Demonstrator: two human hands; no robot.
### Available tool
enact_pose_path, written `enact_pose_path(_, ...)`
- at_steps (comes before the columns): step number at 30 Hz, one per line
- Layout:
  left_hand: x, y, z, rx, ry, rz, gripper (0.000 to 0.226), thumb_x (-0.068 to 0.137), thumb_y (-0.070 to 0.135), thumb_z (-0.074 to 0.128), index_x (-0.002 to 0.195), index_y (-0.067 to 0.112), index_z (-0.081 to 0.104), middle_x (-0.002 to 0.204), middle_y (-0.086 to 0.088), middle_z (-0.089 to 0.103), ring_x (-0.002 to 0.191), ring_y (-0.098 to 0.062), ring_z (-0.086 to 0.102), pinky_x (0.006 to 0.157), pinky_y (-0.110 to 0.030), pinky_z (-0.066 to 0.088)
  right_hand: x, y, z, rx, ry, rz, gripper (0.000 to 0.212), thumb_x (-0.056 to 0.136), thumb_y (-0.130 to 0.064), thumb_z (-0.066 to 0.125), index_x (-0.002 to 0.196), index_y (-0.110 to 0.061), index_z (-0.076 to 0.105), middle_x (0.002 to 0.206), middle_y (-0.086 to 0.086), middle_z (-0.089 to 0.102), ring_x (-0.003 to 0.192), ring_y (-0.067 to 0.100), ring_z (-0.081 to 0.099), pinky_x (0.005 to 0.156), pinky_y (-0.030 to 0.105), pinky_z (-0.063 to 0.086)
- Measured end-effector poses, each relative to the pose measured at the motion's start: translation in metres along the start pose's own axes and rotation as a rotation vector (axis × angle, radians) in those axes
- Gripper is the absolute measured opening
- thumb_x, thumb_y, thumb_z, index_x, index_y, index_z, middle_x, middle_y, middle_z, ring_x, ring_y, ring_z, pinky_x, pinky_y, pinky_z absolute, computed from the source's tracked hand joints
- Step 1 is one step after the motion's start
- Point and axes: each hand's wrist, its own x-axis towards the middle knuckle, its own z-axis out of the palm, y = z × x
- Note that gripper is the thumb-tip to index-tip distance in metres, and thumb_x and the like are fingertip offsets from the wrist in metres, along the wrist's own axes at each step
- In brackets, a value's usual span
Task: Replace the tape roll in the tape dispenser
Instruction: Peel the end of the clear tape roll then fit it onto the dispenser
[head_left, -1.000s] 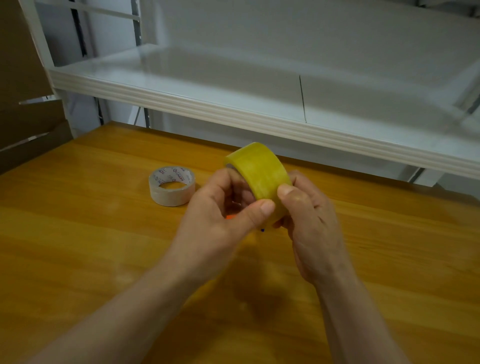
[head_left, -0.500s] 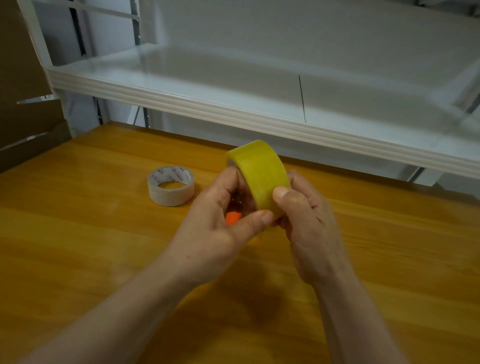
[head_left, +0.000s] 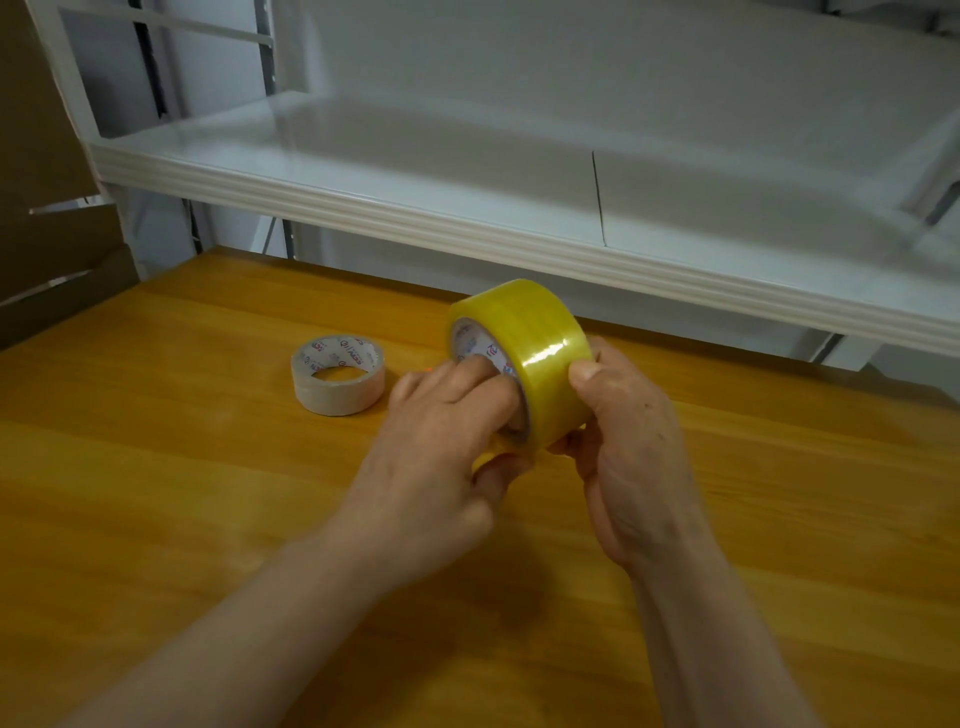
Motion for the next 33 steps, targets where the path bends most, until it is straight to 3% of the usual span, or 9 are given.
enact_pose_path(3, -0.001, 0.001, -0.002, -0.511, -0.022, -0.209, 0.044, 0.075, 0.037, 0.077, 0.111, 0.018, 0.063, 0.105, 0.003, 0.067, 0.102, -0.016, 0.062, 0.089, -0.046, 0.052, 0.0, 0.002, 0.002, -0.028, -0.017, -0.034, 0.043, 0.084, -0.041, 0.05, 0.087, 0.001, 0.055, 0.083, 0.037, 0.049, 0.067, 0.042, 0.048, 0.059, 0.054, 0.039)
enact_pose_path(6, 0.0, -0.001, -0.006, -1.063, -0.005, -0.305, 0.063, 0.077, 0.047, 0.076, 0.128, 0.013, 0.058, 0.118, -0.009, 0.069, 0.11, -0.026, 0.066, 0.088, -0.037, 0.057, -0.002, 0.003, 0.003, -0.05, -0.047, -0.046, 0.032, 0.087, -0.039, 0.05, 0.077, -0.01, 0.057, 0.071, 0.015, 0.057, 0.065, 0.036, 0.051, 0.058, 0.049, 0.042)
enact_pose_path(8, 0.003, 0.002, -0.008, -1.232, 0.054, -0.381, 0.053, 0.081, 0.047, 0.073, 0.119, 0.012, 0.066, 0.108, -0.01, 0.073, 0.1, -0.025, 0.07, 0.083, -0.031, 0.056, -0.002, 0.004, 0.004, -0.069, -0.077, -0.043, 0.026, 0.088, -0.039, 0.049, 0.074, -0.02, 0.059, 0.07, 0.006, 0.056, 0.065, 0.024, 0.05, 0.059, 0.037, 0.044)
enact_pose_path(10, 0.006, 0.003, -0.008, -1.304, 0.1, -0.456, 0.032, 0.083, 0.034, 0.067, 0.108, 0.015, 0.073, 0.1, -0.009, 0.076, 0.092, -0.022, 0.072, 0.078, -0.029, 0.057, -0.002, 0.005, 0.005, -0.081, -0.106, -0.04, 0.024, 0.091, -0.036, 0.05, 0.075, -0.02, 0.059, 0.072, 0.01, 0.057, 0.066, 0.018, 0.052, 0.059, 0.028, 0.045)
enact_pose_path(15, 0.004, 0.003, -0.008, -1.194, 0.073, -0.376, 0.028, 0.084, 0.027, 0.065, 0.109, 0.017, 0.071, 0.104, -0.005, 0.075, 0.099, -0.022, 0.07, 0.081, -0.03, 0.057, -0.002, 0.006, 0.005, -0.08, -0.14, -0.016, 0.023, 0.088, -0.04, 0.05, 0.079, -0.022, 0.062, 0.077, 0.013, 0.061, 0.071, 0.02, 0.058, 0.063, 0.033, 0.048)
enact_pose_path(20, 0.003, 0.007, -0.007, -0.959, 0.051, -0.249, 0.025, 0.09, 0.017, 0.063, 0.115, 0.014, 0.064, 0.104, -0.004, 0.071, 0.095, -0.02, 0.068, 0.079, -0.029, 0.054, -0.001, 0.007, 0.002, -0.047, -0.125, -0.002, 0.035, 0.083, -0.041, 0.05, 0.084, -0.007, 0.057, 0.079, 0.007, 0.058, 0.072, 0.018, 0.055, 0.064, 0.036, 0.045)
enact_pose_path(24, 0.003, 0.008, -0.006, -0.817, 0.033, -0.175, 0.026, 0.091, 0.023, 0.065, 0.114, 0.011, 0.063, 0.105, -0.008, 0.068, 0.1, -0.027, 0.066, 0.084, -0.043, 0.056, 0.0, 0.007, 0.002, -0.034, -0.087, 0.01, 0.047, 0.083, -0.042, 0.05, 0.094, 0.004, 0.051, 0.09, 0.035, 0.052, 0.078, 0.038, 0.054, 0.068, 0.05, 0.045)
enact_pose_path(27, 0.002, 0.008, -0.006, -0.657, 0.032, -0.118, 0.022, 0.09, 0.028, 0.065, 0.11, 0.017, 0.064, 0.105, -0.006, 0.065, 0.1, -0.029, 0.063, 0.083, -0.048, 0.053, 0.0, 0.006, 0.001, 0.002, -0.06, 0.037, 0.047, 0.086, -0.039, 0.051, 0.098, 0.006, 0.051, 0.097, 0.043, 0.05, 0.089, 0.059, 0.052, 0.073, 0.07, 0.048)
enact_pose_path(33, 0.001, 0.008, -0.005, -0.383, 0.038, -0.051, 0.023, 0.089, 0.026, 0.067, 0.11, 0.019, 0.063, 0.103, 0.003, 0.06, 0.101, -0.022, 0.056, 0.084, -0.044, 0.048, 0.0, 0.003, -0.001, 0.0, -0.029, 0.032, 0.047, 0.084, -0.04, 0.051, 0.1, 0.004, 0.053, 0.098, 0.044, 0.05, 0.089, 0.062, 0.051, 0.073, 0.073, 0.045)
